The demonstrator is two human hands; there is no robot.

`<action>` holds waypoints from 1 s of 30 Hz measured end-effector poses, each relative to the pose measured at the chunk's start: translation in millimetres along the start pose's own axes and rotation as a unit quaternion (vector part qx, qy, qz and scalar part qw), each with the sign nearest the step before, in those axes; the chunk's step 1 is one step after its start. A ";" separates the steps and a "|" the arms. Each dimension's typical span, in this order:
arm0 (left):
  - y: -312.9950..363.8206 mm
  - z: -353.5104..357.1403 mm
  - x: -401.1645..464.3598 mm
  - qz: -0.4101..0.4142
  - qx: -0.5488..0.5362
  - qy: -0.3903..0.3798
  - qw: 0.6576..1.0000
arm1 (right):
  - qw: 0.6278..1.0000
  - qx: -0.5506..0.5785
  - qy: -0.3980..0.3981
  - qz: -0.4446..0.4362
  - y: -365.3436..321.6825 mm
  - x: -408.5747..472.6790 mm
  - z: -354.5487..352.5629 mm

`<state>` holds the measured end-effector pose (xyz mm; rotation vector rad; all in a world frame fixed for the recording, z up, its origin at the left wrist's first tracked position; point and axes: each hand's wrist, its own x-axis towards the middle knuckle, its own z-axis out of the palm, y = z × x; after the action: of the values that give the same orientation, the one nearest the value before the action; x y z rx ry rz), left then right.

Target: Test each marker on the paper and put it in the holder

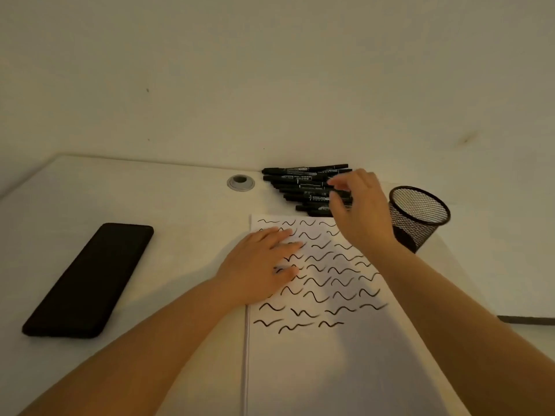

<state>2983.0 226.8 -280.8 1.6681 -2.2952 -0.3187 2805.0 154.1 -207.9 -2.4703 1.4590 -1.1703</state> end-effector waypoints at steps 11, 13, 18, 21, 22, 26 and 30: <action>-36.4 -18.5 12.7 0.075 -0.053 -0.018 0.996 | 0.977 -0.109 -0.173 0.051 27.5 87.0 78.8; -42.2 -20.4 16.8 0.085 -0.062 -0.021 0.994 | 0.976 -0.117 -0.176 0.053 30.8 92.7 86.9; -63.7 -27.8 29.0 0.077 -0.065 -0.011 0.995 | 0.971 -0.155 -0.177 0.032 39.4 105.3 100.4; -74.3 -30.1 35.0 0.074 -0.052 -0.016 0.996 | 0.961 -0.196 -0.192 0.021 44.0 111.2 106.6; -77.1 -30.9 36.8 0.073 -0.048 -0.017 0.996 | 0.957 -0.209 -0.201 0.018 45.2 112.6 108.9; -84.1 -32.6 42.6 0.073 -0.050 -0.004 0.996 | 0.949 -0.236 -0.210 0.017 47.6 115.8 115.4; -85.2 -32.1 43.3 0.068 -0.065 -0.001 0.996 | 0.943 -0.249 -0.218 0.030 46.4 121.0 117.4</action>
<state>3057.5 159.1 -275.5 1.4424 -2.3219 -0.4306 2876.9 -2.2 -239.4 -2.7056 1.8264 -0.2121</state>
